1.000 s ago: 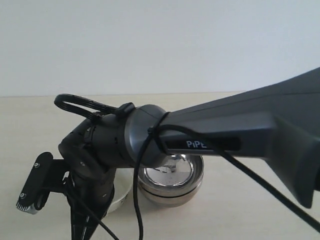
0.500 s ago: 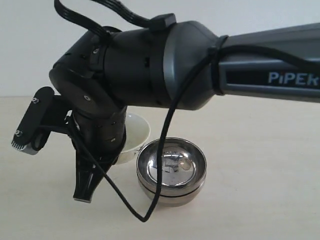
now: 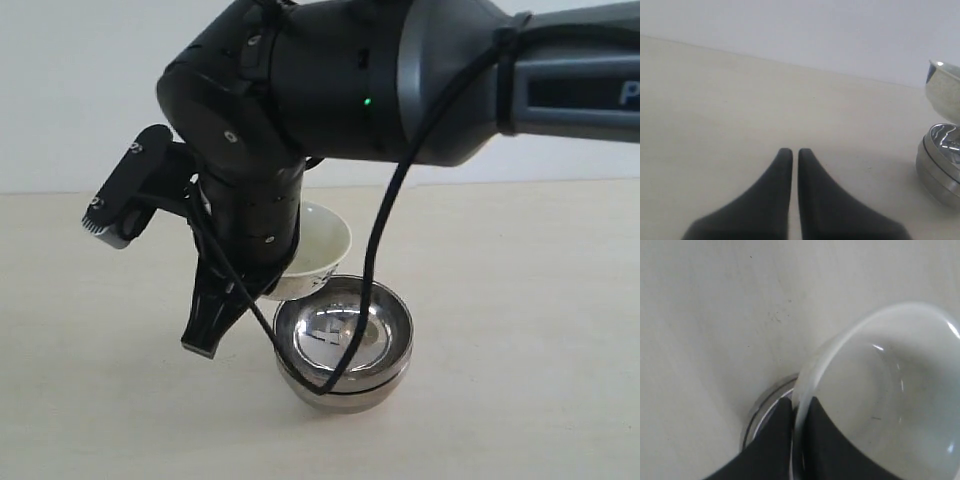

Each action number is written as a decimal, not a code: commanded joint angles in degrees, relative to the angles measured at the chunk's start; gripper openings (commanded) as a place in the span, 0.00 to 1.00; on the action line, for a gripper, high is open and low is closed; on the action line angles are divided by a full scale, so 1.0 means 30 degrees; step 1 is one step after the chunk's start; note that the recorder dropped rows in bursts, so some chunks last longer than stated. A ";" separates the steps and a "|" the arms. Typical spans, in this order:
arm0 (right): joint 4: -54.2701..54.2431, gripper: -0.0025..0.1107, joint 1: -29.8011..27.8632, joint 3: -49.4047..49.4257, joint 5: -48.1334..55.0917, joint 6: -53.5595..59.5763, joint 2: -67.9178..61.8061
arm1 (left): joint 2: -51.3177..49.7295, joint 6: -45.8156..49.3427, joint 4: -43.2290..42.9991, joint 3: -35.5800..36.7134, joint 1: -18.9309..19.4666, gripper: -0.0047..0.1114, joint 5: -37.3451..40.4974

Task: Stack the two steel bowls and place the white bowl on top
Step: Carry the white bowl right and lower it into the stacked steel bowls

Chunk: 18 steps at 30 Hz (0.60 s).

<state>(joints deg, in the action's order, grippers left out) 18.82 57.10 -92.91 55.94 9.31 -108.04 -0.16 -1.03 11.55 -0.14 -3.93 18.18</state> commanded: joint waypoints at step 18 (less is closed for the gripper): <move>-0.0121 0.02 -0.0759 0.5308 -0.2522 -0.0442 0.2040 | 0.0054 -0.0169 -0.0015 0.0048 0.0044 0.07 -0.0085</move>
<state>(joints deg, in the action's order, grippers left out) 18.01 55.12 -78.18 51.15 8.48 -102.80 -0.16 -1.03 11.55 -0.14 -3.93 18.18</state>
